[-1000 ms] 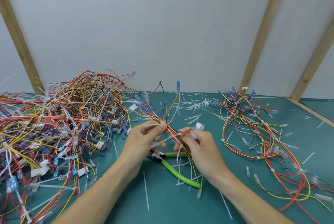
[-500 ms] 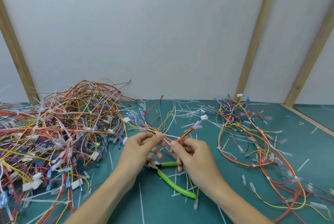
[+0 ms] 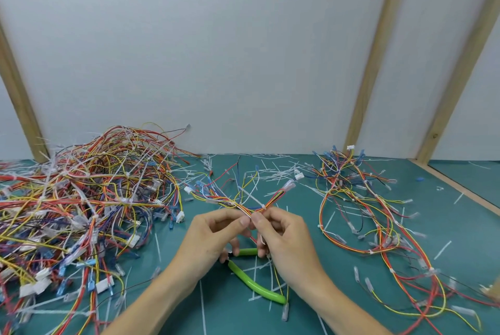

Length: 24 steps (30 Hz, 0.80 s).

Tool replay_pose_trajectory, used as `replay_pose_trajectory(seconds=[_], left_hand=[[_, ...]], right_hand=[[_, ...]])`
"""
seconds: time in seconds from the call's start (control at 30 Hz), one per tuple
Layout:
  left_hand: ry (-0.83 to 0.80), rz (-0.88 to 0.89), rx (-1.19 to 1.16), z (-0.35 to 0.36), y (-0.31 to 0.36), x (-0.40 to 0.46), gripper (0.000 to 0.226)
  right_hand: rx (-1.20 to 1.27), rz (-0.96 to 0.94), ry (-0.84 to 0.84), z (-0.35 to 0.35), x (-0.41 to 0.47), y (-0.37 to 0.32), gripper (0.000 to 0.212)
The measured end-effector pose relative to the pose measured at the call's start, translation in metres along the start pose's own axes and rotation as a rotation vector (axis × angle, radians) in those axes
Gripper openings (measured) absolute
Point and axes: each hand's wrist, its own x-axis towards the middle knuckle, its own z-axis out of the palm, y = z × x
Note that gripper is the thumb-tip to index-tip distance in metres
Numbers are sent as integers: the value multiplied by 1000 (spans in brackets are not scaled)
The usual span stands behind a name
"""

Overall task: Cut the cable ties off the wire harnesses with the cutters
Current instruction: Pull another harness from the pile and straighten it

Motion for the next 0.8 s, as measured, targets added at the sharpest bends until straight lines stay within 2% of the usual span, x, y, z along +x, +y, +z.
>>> replay_pose_trajectory(seconds=[0.27,0.4,0.57,0.67,0.8], left_hand=[[55,30,-20,7,0,-2,27],[98,-13,-40,6,-1,-1,32],[153,-70,-105,2,-4,2,40],[166,-89,-170,-1,-5,4,40],[106,-77,-245,-6,-3,5,35]], right_hand=[[-12,-38,-22,0,3,2,35],[-122,-81,-64,-1,1,2,31],[-347,-146,-94,-5,0,0,16],[-469,-154,-126,-9,-1,-4,17],[-467,-150,-174,-10,-1,-4,12]])
